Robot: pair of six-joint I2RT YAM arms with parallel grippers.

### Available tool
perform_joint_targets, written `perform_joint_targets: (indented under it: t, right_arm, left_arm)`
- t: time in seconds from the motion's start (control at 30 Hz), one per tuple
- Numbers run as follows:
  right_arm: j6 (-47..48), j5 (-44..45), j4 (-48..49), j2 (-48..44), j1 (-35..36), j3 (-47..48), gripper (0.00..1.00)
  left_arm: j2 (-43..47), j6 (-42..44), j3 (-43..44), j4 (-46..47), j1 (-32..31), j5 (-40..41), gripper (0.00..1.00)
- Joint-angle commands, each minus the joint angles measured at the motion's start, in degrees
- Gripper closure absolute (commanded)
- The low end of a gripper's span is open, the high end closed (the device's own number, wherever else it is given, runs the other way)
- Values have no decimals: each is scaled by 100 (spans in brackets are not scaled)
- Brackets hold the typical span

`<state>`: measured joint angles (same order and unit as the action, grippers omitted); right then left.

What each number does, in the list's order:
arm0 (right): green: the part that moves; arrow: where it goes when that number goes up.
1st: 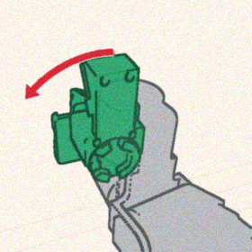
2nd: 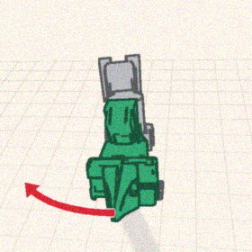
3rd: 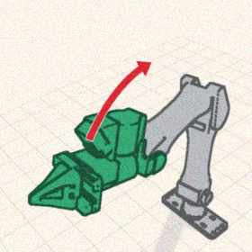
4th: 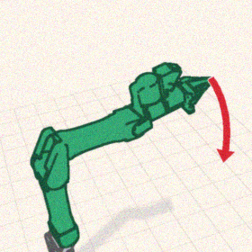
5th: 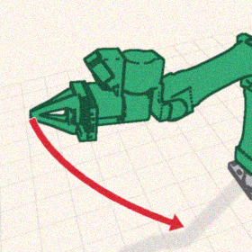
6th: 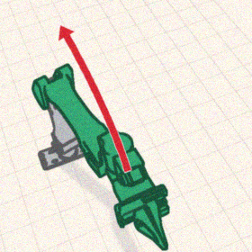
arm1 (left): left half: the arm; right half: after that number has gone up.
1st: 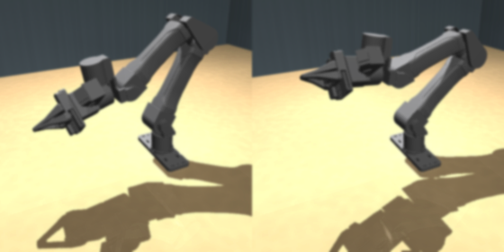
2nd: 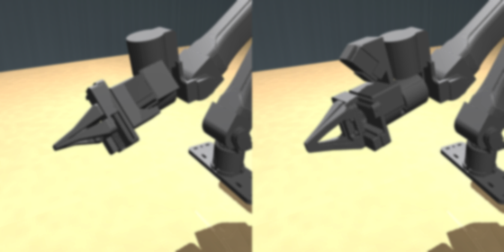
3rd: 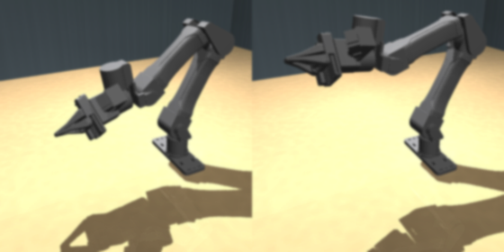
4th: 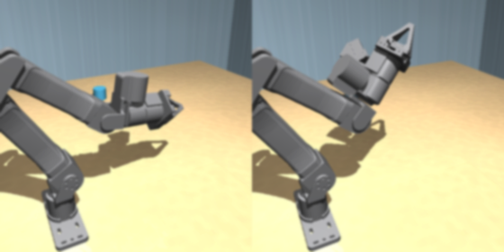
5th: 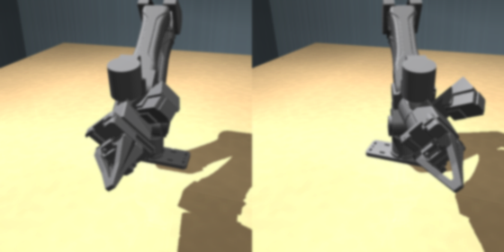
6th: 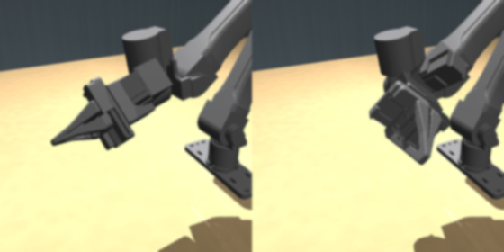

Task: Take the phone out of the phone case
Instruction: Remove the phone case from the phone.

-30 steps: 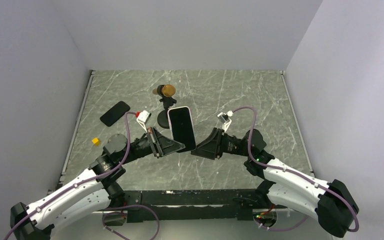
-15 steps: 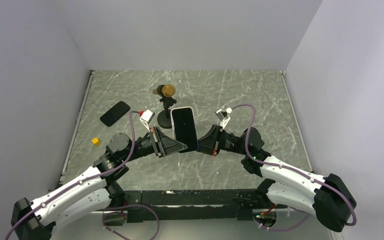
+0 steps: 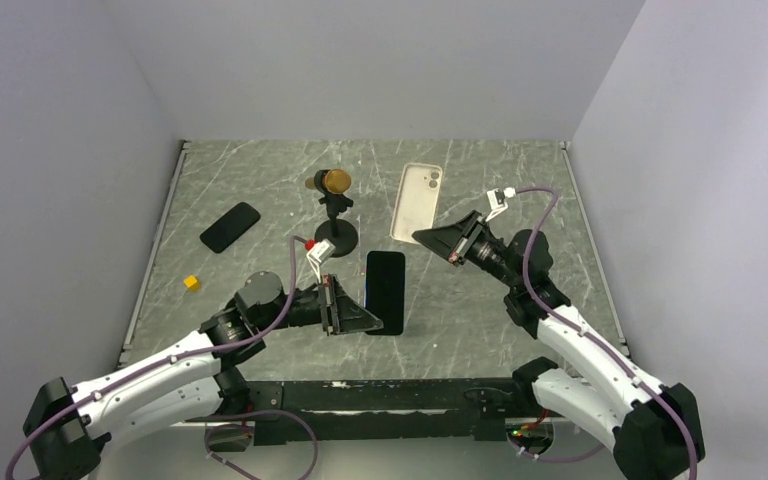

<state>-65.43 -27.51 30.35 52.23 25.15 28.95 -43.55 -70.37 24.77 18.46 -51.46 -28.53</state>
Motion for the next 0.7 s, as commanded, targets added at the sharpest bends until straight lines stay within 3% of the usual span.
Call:
perform_joint_targets:
  t: [0.0,0.1,0.2,0.4,0.57,0.67]
  right_arm:
    - [1276,759,-2646,-269,7,716,100]
    - [1993,1656,-4525,-235,7,1077,100]
    - [2268,1929,-5165,-253,8,1034,100]
    - [2147,1824,-5040,-517,6,378,100]
    - [2245,1805,-5081,-503,8,391,100]
    - [2325,1780,-5109,-512,5,455,100]
  left_arm:
    - [108,1025,742,-640,-16,-132,100]
    - [163,2087,1488,-2528,-18,396,100]
    - [164,2833,1998,-3308,-9,655,100]
    - [-53,3898,3178,-4729,62,1074,100]
    - [-36,4658,4188,-6035,728,2399,100]
    - [-59,4859,4724,-6845,1200,3615,100]
